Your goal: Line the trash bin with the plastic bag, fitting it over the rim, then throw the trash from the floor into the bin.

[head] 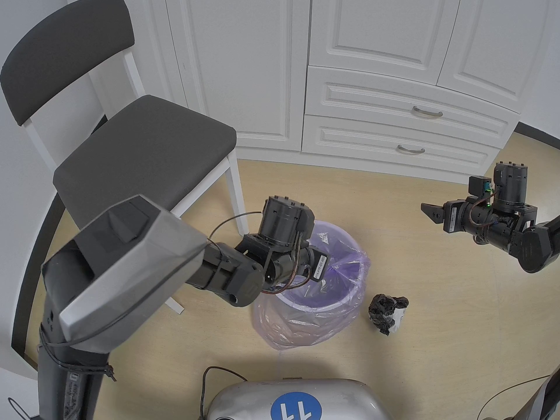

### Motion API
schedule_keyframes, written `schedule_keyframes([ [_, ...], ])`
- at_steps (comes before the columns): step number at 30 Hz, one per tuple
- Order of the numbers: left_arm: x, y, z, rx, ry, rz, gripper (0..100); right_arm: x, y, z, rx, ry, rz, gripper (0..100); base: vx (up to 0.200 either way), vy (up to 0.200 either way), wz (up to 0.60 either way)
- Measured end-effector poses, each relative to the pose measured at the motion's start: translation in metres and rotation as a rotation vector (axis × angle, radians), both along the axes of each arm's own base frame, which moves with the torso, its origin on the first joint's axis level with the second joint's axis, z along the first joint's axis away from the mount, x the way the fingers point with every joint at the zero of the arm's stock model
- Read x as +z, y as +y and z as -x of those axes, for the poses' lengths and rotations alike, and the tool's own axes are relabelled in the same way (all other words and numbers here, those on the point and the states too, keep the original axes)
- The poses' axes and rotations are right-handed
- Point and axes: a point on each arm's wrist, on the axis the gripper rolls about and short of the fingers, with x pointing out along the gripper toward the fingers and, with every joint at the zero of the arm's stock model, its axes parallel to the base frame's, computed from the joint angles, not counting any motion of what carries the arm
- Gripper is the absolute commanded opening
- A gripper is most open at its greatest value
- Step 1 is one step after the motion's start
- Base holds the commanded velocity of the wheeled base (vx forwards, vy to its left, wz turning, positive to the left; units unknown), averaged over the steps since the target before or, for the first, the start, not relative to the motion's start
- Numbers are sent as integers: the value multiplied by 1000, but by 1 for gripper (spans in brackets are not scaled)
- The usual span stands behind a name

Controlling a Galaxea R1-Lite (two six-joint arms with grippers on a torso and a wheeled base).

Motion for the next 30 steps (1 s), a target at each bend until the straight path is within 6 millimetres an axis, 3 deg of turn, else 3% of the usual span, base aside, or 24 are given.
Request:
schedule_keyframes([
  [17, -75, -28, -43, 15, 20, -12, 0, 5, -7, 2, -18, -18, -1, 100, 0, 0, 0],
  [30, -124, -31, -54, -12, 188, -115, 0, 2, -19, -3, -26, -9, -7, 100, 0, 0, 0],
])
